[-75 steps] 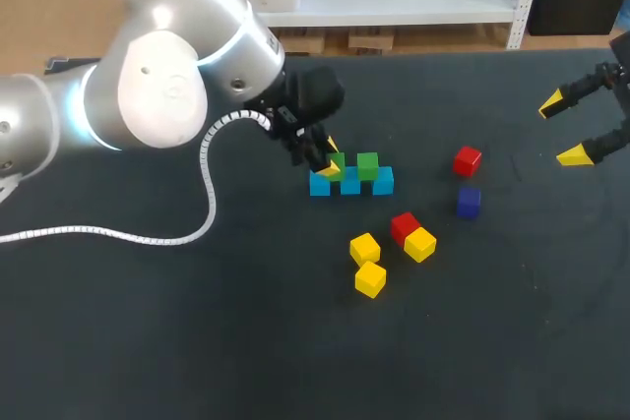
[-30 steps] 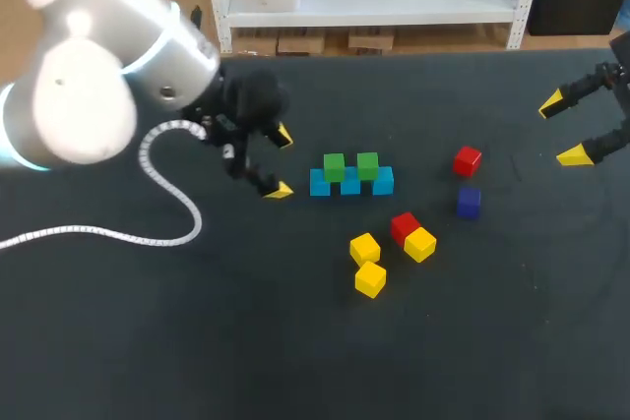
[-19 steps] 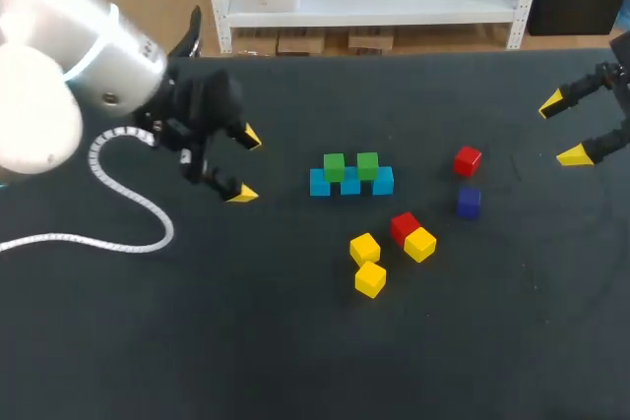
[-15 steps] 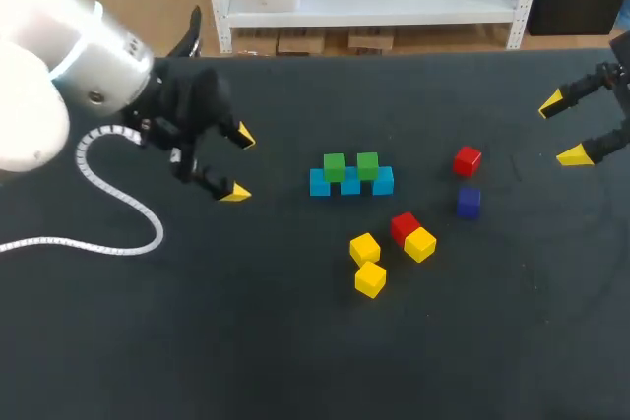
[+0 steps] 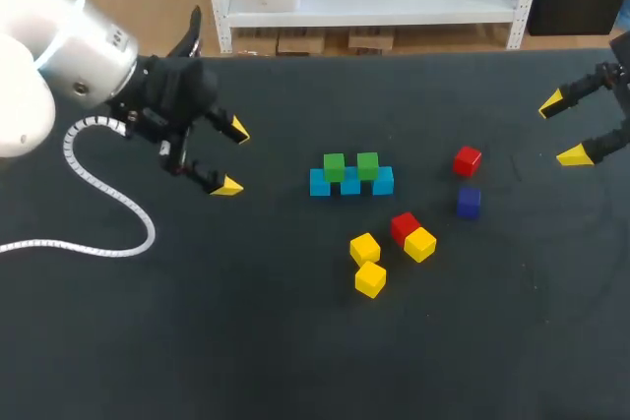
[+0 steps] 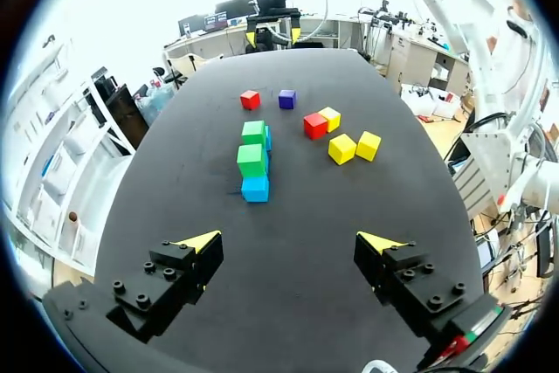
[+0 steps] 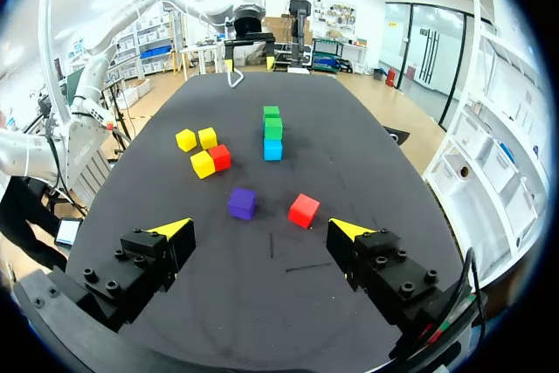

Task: Place the blue cubes, place green cubes on the blue cubes, place the yellow cubes on the green cubes, then place the red cubes on the yellow cubes, and place purple cube on the red cubes.

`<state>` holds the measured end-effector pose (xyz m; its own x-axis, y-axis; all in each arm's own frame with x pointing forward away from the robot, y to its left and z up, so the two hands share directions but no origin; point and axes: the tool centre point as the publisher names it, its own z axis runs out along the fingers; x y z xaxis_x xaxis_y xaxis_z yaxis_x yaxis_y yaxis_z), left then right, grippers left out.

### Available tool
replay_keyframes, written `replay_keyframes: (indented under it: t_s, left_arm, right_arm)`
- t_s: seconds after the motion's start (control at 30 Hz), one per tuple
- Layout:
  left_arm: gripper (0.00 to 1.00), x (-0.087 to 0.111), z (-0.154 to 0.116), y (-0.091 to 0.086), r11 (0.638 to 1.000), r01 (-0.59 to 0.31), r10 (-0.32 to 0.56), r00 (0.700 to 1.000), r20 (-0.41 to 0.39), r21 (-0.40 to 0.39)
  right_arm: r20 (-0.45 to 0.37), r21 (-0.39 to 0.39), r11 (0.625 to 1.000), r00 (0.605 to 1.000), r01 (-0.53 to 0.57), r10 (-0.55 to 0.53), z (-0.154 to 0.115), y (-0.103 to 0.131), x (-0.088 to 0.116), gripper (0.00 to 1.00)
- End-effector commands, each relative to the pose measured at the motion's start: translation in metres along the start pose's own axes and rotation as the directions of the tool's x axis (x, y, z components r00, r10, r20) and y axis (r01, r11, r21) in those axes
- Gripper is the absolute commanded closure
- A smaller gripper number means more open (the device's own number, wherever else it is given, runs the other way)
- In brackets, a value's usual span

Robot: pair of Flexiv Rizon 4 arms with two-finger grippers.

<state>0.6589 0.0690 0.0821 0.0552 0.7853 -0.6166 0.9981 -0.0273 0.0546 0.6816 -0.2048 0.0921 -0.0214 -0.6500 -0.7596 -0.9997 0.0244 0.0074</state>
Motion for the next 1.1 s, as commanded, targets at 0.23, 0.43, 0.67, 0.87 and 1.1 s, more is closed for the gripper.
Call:
replay_keyframes:
  t_s: [0.23, 0.43, 0.67, 0.87, 1.1]
  left_arm:
    - [0.00, 0.001, 0.000, 0.001, 1.000, -0.002, 0.002, 1.000, 0.001, 0.003]
    - [0.00, 0.001, 0.000, 0.001, 1.000, -0.002, 0.002, 1.000, 0.001, 0.003]
    - [0.00, 0.001, 0.000, 0.001, 1.000, -0.002, 0.002, 1.000, 0.001, 0.003]
    - [0.00, 0.001, 0.000, 0.001, 1.000, -0.002, 0.002, 1.000, 0.001, 0.003]
    - [0.00, 0.001, 0.000, 0.001, 1.000, -0.002, 0.002, 1.000, 0.001, 0.003]
  right_arm:
    - [0.001, 0.001, 1.000, 1.000, 0.001, -0.001, 0.000, 0.000, 0.000, 0.00]
    - [-0.145, -0.133, 0.972, 0.966, 0.193, -0.212, 0.012, 0.002, -0.019, 0.00]
    - [-0.223, -0.276, 0.905, 0.894, 0.325, -0.389, 0.047, 0.028, -0.035, 0.00]
    - [-0.208, -0.294, 0.883, 0.877, 0.366, -0.433, 0.075, 0.052, -0.055, 0.00]
    - [-0.174, -0.317, 0.859, 0.866, 0.402, -0.469, 0.117, 0.076, -0.082, 0.00]
